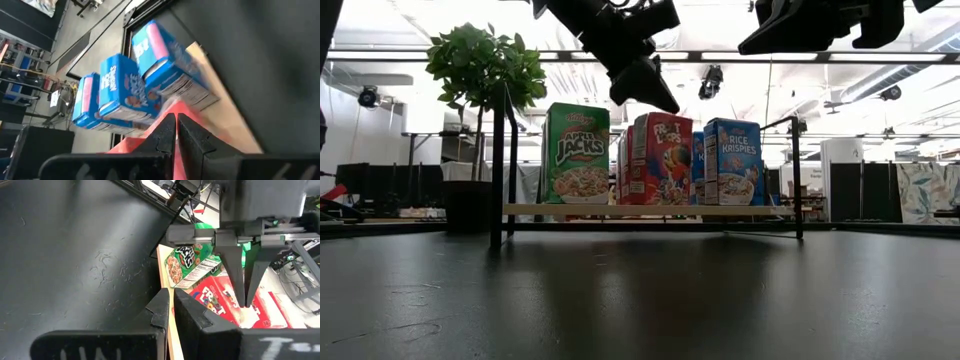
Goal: Stack cereal on shelf
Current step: Align the red cereal box with the other red cereal box on the shelf
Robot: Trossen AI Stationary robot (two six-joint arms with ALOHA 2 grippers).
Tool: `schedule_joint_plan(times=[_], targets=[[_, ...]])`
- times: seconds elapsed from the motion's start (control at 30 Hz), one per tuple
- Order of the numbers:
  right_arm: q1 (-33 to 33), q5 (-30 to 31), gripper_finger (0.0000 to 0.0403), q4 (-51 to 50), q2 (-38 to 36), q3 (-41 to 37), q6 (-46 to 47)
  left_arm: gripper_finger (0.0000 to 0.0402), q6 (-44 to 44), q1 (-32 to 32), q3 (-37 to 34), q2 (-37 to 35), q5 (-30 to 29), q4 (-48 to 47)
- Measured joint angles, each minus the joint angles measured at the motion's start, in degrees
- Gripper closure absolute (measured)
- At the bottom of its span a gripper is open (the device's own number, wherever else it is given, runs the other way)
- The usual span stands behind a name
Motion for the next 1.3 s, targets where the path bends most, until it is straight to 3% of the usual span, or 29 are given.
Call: schedule_joint_plan(times=[0.37,0.47,0.67,1.3], targets=[[-0.02,-0.02,0.0385,0.00,0.00,0.00,0.05,0.0400,-2.98,-5.68,1.23,-0.40,-0.03,-8.23],[0.00,0.00,0.0385,0.00,0.00,0.00,0.07,0.0401,-5.17,-5.65,0.44,-0.42,-2.71,-10.96],[0.00,0.00,0.0385,0.02,0.00,0.00,0.07,0.0401,-7.46,-4.71,-0.42,-0.40,-5.96,-11.11],[-0.02,-0.01,0.0385,0.02,0.00,-0.02,0.09,0.0402,-5.44,-4.53,1.02,-0.48,-6.03,-10.79]])
